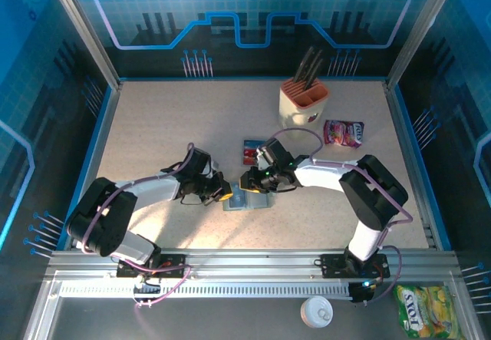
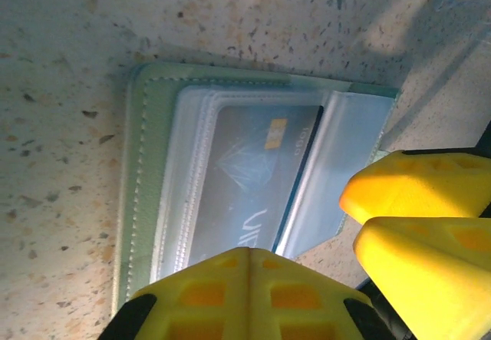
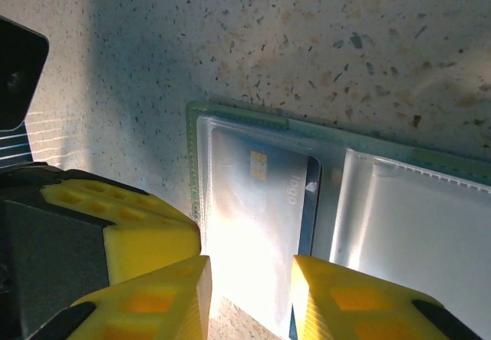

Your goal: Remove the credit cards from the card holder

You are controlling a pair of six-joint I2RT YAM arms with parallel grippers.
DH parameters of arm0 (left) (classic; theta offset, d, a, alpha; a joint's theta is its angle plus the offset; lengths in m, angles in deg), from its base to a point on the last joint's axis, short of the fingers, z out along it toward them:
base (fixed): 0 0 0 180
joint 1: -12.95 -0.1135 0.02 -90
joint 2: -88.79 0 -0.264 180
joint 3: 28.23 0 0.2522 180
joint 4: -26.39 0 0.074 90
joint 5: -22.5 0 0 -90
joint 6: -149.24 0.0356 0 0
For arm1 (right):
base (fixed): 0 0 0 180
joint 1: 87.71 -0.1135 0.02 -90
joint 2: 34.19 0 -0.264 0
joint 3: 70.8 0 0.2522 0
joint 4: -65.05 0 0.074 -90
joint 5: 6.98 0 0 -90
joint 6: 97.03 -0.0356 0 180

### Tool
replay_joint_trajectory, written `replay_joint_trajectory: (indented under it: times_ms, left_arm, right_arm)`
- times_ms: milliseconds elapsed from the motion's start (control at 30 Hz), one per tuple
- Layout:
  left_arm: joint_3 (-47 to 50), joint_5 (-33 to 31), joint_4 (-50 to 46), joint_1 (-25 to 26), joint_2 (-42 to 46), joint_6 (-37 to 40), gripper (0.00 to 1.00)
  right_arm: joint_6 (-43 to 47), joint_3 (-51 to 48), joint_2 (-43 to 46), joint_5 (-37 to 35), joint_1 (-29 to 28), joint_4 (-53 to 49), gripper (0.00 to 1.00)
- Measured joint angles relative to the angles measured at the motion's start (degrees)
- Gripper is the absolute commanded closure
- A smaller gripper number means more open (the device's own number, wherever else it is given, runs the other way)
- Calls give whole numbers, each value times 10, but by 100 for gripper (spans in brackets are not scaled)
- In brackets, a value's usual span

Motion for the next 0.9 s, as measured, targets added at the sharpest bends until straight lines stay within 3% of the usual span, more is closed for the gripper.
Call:
replay_joint_trajectory:
  times_ms: [900]
  left_arm:
    - [0,-10,-12,-8,-24,16,100]
  right_arm:
    - [0,17,-33,5,-9,-7,66]
